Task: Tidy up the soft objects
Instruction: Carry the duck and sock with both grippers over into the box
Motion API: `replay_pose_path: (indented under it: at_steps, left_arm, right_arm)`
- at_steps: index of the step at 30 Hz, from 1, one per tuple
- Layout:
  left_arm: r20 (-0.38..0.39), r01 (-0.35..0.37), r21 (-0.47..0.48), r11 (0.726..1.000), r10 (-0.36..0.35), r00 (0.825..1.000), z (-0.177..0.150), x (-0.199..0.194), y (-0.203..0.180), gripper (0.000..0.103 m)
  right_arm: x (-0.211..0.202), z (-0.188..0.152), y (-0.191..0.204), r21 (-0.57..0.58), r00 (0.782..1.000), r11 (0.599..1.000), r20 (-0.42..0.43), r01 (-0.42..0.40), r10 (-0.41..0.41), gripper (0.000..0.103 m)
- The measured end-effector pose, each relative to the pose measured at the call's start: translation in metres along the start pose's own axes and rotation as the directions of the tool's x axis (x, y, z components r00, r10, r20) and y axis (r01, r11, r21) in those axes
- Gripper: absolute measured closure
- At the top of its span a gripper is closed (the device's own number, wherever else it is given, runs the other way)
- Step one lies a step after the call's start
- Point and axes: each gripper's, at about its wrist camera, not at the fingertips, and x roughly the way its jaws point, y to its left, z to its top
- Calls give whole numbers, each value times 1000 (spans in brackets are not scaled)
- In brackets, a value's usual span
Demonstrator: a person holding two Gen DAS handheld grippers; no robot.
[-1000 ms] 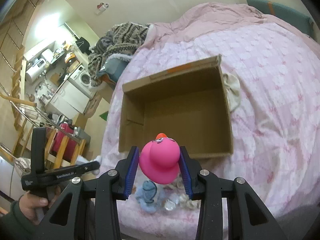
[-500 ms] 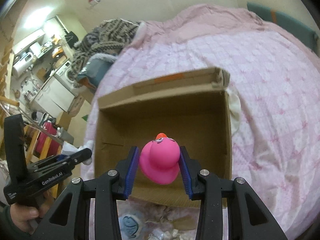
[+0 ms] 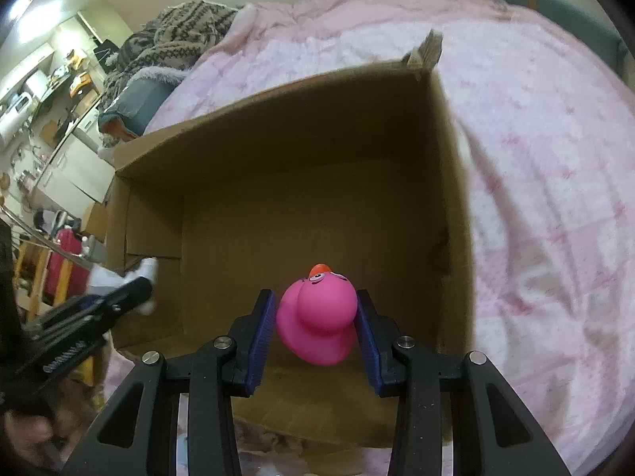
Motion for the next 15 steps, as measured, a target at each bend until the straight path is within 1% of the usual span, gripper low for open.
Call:
replay_pose_path:
  at_steps: [3,7,11,15]
  left_arm:
    - [-19,4,11,1000,-4,1000,-2,8,-4,77]
    - [-38,-2,42,999,3,999,-4,15,-9,77]
    - [-63,-22,63,998,26,998,-9,21,-14,77]
    - [-67,-7,54,999,10,998,-11,20,-13,77]
  right_arm:
    - [9,-4,6,-28,999,1000,-39,-10,9,61]
    - [23,-8,11,-55,996,998,-87,4,-9,61]
    - [25,-8,12,-58,996,998,-92,15,-20,61]
    - [27,-10,11,-50,994,999,-103,17,-22,61]
